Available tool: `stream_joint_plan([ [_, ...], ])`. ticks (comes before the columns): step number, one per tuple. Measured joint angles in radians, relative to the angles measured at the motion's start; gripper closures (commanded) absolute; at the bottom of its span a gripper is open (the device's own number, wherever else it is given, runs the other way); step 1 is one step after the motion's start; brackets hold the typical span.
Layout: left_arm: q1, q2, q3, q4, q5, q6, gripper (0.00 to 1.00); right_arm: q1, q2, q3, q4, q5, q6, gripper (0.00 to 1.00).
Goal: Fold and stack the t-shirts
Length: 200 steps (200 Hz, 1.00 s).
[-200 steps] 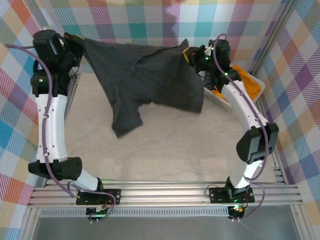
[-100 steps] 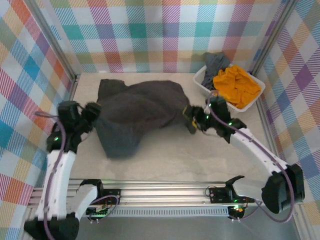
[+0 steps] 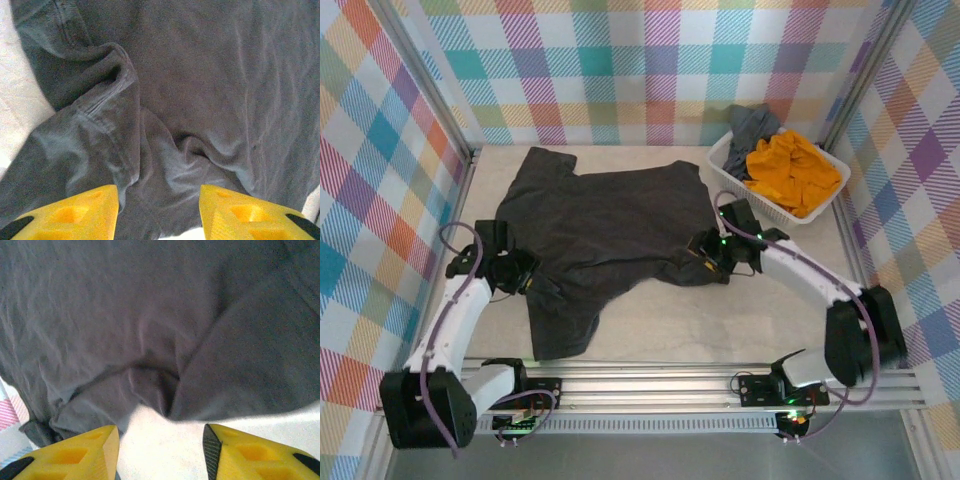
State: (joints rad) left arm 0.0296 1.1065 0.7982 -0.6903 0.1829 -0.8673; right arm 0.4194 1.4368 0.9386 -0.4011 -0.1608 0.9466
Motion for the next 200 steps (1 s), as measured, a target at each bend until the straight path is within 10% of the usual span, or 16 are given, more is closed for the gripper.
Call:
stream_joint_plan([
  [54, -0.009, 0.293, 0.067, 0.092, 0.010, 0.020, 0.65, -0.065, 0.055, 0.001, -0.028, 0.098, -0.008, 0.52],
  [94, -0.009, 0.273, 0.071, 0.089, -0.011, 0.024, 0.65, -0.178, -0.131, -0.193, -0.044, 0.099, 0.085, 0.50],
  [200, -0.009, 0.115, 0.034, 0.062, 0.003, 0.049, 0.65, -0.238, -0.013, -0.238, 0.120, -0.068, -0.189, 0.54],
])
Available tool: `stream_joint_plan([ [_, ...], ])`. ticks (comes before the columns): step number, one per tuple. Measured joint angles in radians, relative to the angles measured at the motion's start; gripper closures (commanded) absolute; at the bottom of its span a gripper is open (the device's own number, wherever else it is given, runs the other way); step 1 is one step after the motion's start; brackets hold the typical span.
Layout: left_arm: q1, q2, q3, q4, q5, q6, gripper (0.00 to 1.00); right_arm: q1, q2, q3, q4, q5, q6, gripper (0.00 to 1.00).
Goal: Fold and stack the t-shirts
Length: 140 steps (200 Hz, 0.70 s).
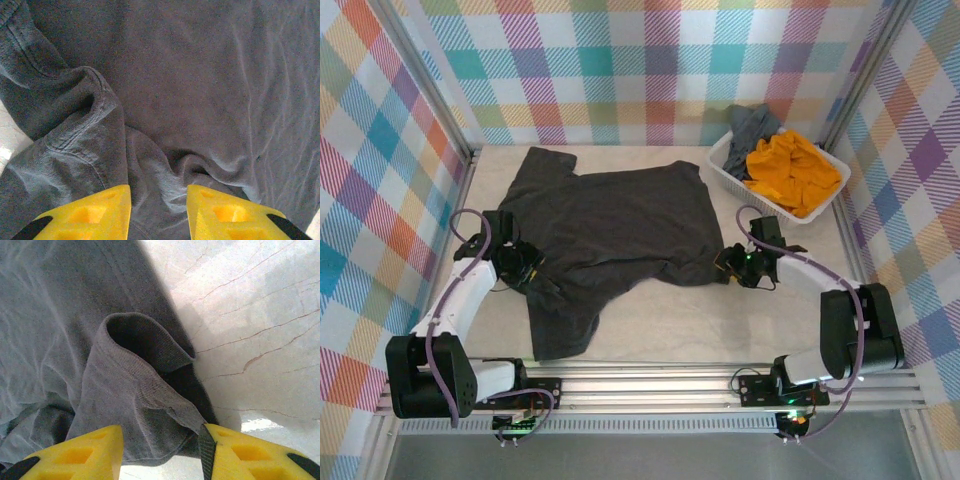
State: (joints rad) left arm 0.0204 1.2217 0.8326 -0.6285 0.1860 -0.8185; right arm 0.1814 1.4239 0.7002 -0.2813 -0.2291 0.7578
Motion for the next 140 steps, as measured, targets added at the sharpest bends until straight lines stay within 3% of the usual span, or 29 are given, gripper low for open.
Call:
stream_joint_plan([
  [40, 0.000, 0.000, 0.000, 0.000, 0.009, 0.000, 0.66, 0.000, -0.036, -0.018, -0.034, 0.047, -0.051, 0.54],
  [89, 0.000, -0.002, 0.000, -0.001, 0.026, 0.000, 0.67, 0.000, 0.000, -0.021, 0.006, 0.034, -0.102, 0.67],
  [140, 0.000, -0.017, 0.001, -0.001, 0.035, 0.000, 0.67, 0.000, 0.016, -0.021, -0.013, 0.062, -0.128, 0.64],
])
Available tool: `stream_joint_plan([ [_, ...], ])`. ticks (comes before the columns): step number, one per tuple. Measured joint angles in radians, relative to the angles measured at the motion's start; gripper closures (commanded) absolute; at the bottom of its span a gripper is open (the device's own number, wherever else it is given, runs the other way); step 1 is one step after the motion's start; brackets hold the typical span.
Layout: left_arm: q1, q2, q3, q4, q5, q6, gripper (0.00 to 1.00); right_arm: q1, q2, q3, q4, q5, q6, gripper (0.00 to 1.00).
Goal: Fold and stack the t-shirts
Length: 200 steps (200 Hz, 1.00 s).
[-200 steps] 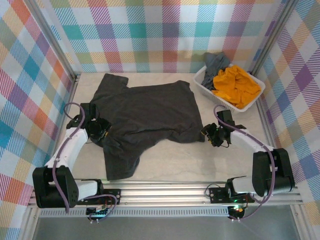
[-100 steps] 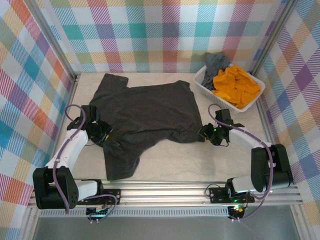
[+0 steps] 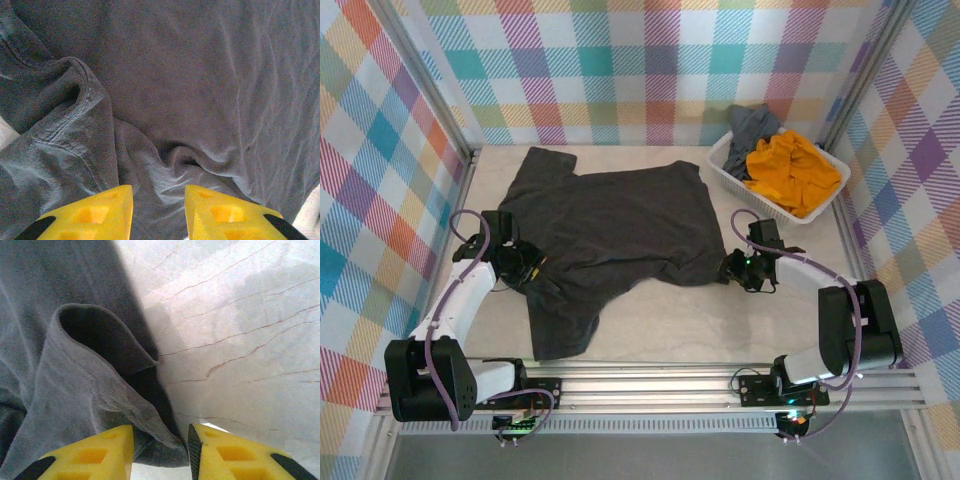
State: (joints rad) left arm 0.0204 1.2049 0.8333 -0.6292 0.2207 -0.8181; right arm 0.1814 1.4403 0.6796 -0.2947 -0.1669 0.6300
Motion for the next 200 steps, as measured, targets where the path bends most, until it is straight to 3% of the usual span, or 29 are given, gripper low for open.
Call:
stream_joint_plan([
  [45, 0.000, 0.000, 0.003, 0.000, 0.006, 0.000, 0.67, 0.000, 0.032, 0.000, 0.018, -0.002, -0.018, 0.70],
  [115, 0.000, -0.006, 0.013, -0.023, 0.006, 0.000, 0.67, -0.005, 0.025, 0.000, 0.034, -0.017, -0.016, 1.00],
  [200, 0.000, -0.030, 0.006, -0.023, 0.006, 0.000, 0.68, -0.005, -0.314, 0.031, -0.173, -0.006, -0.037, 1.00],
])
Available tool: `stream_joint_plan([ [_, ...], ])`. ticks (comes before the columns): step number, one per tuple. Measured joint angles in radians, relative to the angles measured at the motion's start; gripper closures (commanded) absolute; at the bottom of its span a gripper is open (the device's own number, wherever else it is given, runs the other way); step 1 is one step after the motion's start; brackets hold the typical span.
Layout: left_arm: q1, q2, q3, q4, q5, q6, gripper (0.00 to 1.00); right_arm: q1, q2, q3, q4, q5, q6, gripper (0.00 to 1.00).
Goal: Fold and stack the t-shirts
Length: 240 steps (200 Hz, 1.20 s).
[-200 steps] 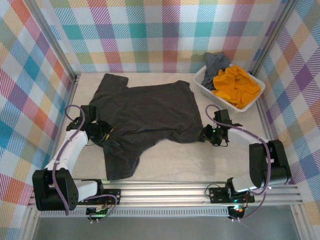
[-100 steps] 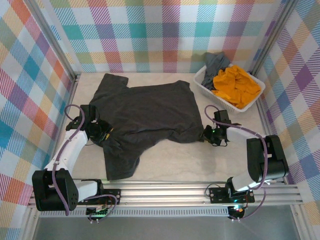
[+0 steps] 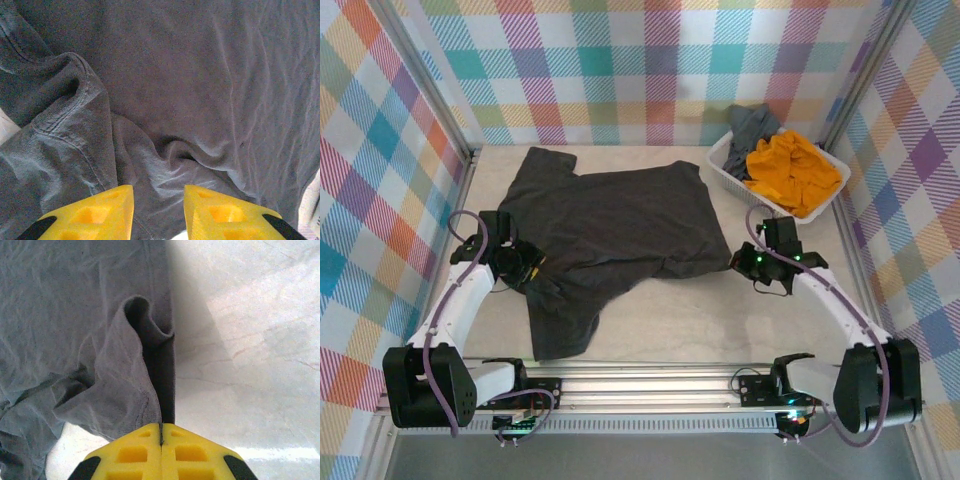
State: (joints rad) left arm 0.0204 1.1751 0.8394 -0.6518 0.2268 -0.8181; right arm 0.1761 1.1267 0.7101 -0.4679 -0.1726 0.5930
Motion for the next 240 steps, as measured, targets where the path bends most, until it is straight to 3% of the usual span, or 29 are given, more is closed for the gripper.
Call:
stream_joint_plan([
  [38, 0.000, 0.000, -0.003, 0.000, 0.000, 0.000, 0.68, 0.000, -0.050, -0.013, -0.082, 0.041, 0.020, 1.00],
  [58, 0.000, -0.003, -0.012, 0.000, 0.000, 0.000, 0.68, 0.000, -0.051, -0.066, -0.096, 0.071, 0.058, 0.79],
  [88, 0.000, -0.015, -0.021, -0.002, -0.001, 0.000, 0.68, 0.000, -0.053, -0.141, -0.151, 0.126, 0.154, 0.76],
  [136, 0.000, -0.063, -0.027, -0.004, -0.002, -0.008, 0.68, 0.005, -0.180, -0.233, -0.145, 0.092, 0.443, 0.64],
  [158, 0.000, -0.089, -0.032, -0.004, -0.002, -0.028, 0.68, 0.016, -0.171, -0.234, -0.108, 0.056, 0.588, 0.56],
  [202, 0.000, -0.125, -0.037, -0.008, 0.000, -0.060, 0.69, 0.020, -0.048, -0.210, 0.000, -0.002, 0.861, 0.54],
  [240, 0.000, -0.138, -0.037, -0.035, 0.013, -0.069, 0.68, 0.020, 0.086, -0.209, 0.111, -0.025, 0.964, 0.57],
])
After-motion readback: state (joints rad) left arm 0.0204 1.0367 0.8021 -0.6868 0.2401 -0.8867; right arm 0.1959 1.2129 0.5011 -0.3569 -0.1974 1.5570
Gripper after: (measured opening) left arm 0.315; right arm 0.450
